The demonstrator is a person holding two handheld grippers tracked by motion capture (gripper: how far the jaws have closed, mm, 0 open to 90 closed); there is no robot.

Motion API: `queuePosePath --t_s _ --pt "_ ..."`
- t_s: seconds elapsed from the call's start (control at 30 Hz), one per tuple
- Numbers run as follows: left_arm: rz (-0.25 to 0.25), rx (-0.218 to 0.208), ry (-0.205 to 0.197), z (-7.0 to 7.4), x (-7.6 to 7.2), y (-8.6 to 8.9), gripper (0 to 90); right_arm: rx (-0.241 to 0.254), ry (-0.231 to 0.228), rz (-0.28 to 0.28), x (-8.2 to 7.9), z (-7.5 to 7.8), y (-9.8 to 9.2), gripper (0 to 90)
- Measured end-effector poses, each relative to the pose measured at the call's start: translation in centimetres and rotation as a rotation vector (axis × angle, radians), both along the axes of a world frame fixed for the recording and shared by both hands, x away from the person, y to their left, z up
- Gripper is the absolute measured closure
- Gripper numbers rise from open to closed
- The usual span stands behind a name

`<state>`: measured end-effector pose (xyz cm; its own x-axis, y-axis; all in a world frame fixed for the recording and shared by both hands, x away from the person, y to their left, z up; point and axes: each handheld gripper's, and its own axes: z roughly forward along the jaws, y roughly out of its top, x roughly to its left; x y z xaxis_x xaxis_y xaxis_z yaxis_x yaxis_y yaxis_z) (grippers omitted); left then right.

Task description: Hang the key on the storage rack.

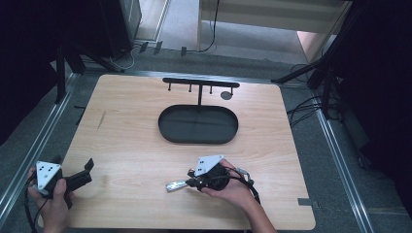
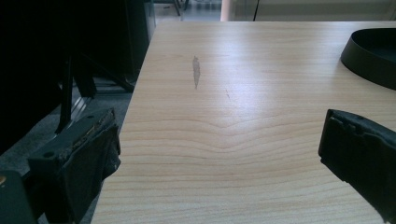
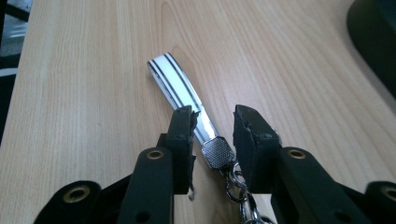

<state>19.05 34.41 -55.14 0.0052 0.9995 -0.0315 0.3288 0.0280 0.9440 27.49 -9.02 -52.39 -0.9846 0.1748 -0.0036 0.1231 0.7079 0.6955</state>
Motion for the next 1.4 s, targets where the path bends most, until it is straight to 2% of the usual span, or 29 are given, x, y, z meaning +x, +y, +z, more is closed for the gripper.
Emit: queuePosePath --t_s 0.1,0.2,0.37,0.53,0.67,0.87,0.97,1.17,1.4 --pt "0.000 0.000 0.000 0.0 0.0 0.0 0.0 -0.008 0.008 0.009 0.2 -0.2 0.2 68.7" --pt "-0.001 -0.001 0.001 0.0 0.0 0.0 0.0 -0.010 0.026 0.017 0.4 -0.5 0.5 63.5" --pt "-0.002 -0.002 0.002 0.0 0.0 0.0 0.0 -0.025 0.025 0.028 0.4 -0.8 0.8 62.0" --pt "-0.001 -0.002 0.001 0.0 0.0 0.0 0.0 -0.053 0.018 0.014 0.4 -1.1 0.9 64.1" --pt "-0.001 -0.001 0.000 0.0 0.0 0.0 0.0 -0.082 0.000 -0.020 0.5 -1.1 0.8 68.5" --pt "-0.001 -0.002 0.002 0.0 0.0 0.0 0.0 -0.084 0.008 -0.112 1.1 -1.0 0.2 73.1" --pt "-0.001 -0.002 0.001 0.0 0.0 0.0 0.0 -0.063 0.008 -0.169 1.3 -1.2 -0.2 72.9" --pt "0.000 -0.002 0.001 0.0 0.0 0.0 0.0 -0.022 0.051 -0.277 1.8 -1.4 -1.4 73.6" --pt "0.001 -0.001 0.000 0.0 0.0 0.0 0.0 -0.033 0.047 -0.407 2.6 -1.2 -3.1 74.4"
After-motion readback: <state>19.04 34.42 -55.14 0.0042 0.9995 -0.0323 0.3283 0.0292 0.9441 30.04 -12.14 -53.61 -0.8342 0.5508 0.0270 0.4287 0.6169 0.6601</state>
